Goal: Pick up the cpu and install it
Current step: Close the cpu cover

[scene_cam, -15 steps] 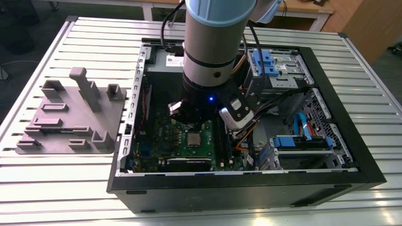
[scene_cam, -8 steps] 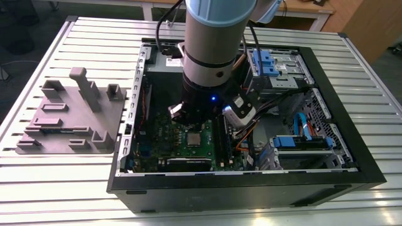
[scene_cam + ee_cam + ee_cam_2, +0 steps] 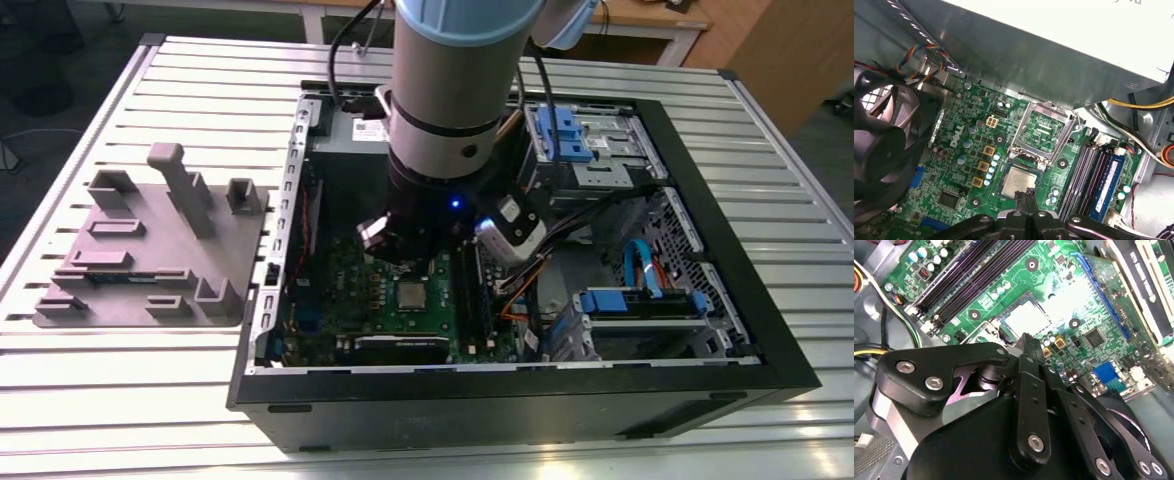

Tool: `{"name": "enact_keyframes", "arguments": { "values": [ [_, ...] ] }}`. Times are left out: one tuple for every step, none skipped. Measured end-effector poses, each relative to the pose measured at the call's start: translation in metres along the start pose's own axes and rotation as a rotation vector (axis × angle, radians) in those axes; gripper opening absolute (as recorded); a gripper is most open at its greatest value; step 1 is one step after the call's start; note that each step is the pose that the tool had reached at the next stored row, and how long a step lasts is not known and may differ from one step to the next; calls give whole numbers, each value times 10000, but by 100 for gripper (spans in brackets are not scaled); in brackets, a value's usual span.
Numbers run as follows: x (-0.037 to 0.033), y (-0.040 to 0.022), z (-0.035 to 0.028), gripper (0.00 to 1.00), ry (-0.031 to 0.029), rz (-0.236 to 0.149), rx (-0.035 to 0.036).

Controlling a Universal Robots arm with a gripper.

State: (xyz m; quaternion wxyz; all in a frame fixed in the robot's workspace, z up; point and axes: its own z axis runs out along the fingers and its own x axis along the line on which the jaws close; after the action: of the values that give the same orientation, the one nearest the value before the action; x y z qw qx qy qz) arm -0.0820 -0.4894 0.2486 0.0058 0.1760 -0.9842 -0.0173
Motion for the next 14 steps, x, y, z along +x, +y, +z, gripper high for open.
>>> {"name": "enact_keyframes", "arguments": {
  "values": [
    [0,0,0,10,3,-156,3],
    [1,0,0,10,9,-338,4],
    [1,0,0,10,18,-515,7],
    [1,0,0,10,25,-695,8],
    [1,0,1,10,31,-892,8],
    [1,0,3,10,38,-1070,10],
    [1,0,4,10,44,-1253,10],
    [1,0,5,10,51,-1429,12],
    [1,0,6,10,57,-1603,12],
    [1,0,6,10,63,-1772,13],
    [0,0,7,10,68,-1942,13],
    [1,-1,8,10,75,-2112,15],
    [1,-1,8,10,81,-2279,16],
    [1,-1,9,10,87,-2466,17]
  ]
}}
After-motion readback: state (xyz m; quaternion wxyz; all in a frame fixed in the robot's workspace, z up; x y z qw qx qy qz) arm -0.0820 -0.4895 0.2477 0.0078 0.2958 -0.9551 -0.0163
